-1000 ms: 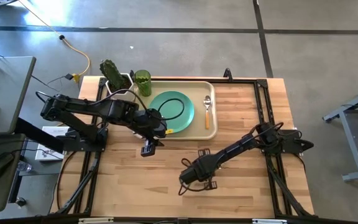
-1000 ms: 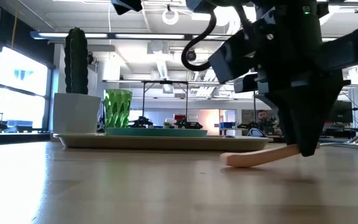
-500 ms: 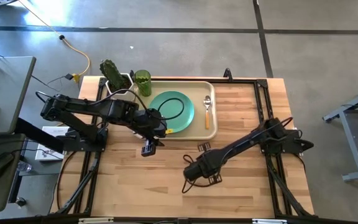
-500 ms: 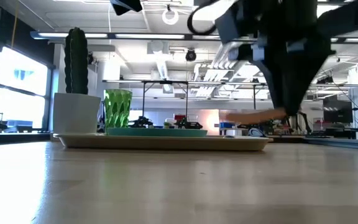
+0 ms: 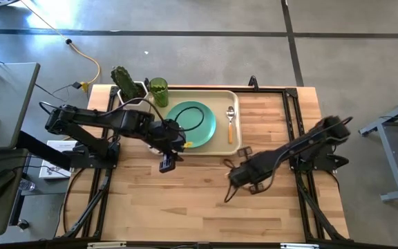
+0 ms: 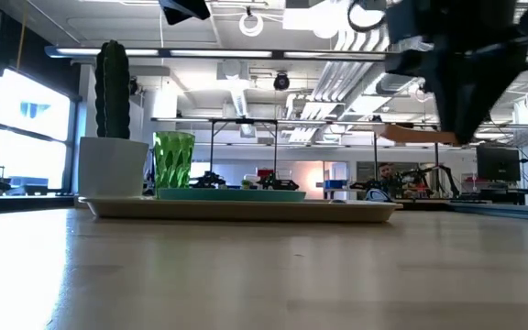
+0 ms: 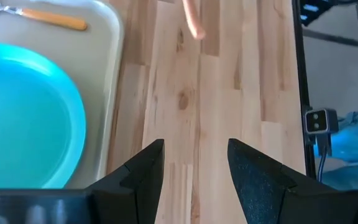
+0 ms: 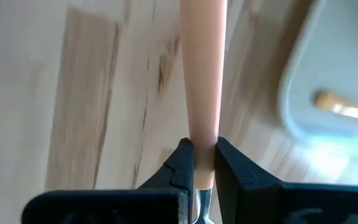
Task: Pick and place plate/cup/fork/spoon on tray
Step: Put the light pink fork on the white serving tray
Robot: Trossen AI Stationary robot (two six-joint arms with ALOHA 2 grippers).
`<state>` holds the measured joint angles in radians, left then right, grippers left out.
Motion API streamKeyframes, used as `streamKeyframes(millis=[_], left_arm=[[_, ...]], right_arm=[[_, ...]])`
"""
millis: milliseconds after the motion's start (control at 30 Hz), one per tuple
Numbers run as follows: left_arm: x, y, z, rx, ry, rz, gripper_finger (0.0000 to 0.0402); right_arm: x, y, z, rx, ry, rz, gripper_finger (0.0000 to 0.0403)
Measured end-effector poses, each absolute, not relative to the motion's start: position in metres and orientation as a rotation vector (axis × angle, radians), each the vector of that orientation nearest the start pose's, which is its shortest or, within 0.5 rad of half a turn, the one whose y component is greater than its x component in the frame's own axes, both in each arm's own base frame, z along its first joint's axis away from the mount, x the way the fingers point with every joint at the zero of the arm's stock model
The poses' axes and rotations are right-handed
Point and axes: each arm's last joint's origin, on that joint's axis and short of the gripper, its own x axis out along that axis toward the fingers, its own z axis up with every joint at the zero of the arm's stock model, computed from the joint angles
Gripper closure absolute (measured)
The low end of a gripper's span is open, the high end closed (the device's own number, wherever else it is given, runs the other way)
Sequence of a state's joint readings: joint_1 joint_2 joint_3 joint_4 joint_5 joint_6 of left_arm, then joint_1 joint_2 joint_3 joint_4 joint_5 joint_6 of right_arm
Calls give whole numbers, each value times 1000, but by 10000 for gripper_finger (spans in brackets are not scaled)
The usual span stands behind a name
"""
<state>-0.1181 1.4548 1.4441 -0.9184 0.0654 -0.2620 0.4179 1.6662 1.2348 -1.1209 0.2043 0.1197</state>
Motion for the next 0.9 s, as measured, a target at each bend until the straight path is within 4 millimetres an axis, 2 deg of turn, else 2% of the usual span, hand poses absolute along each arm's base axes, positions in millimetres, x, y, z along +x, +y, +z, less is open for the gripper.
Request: streamKeyframes(millis=[200,367,500,667,900], left_arm=[[292,-27,346,-289,943,15,236],[292,-20,346,-332,940,52,236],[292,-17,346,-343,939,66,236],[293,-13,346,-372,935,91,236],[293,-8,346,-406,921,171,236]], right_arm=[[230,92,221,-338,1474,78,385],[208,76,212,-332,1457,115,384],[201,71,197,-361,1441,233,384],[194,70,181,-500,1434,406,379],[196,71,177,-698,1351,605,374]])
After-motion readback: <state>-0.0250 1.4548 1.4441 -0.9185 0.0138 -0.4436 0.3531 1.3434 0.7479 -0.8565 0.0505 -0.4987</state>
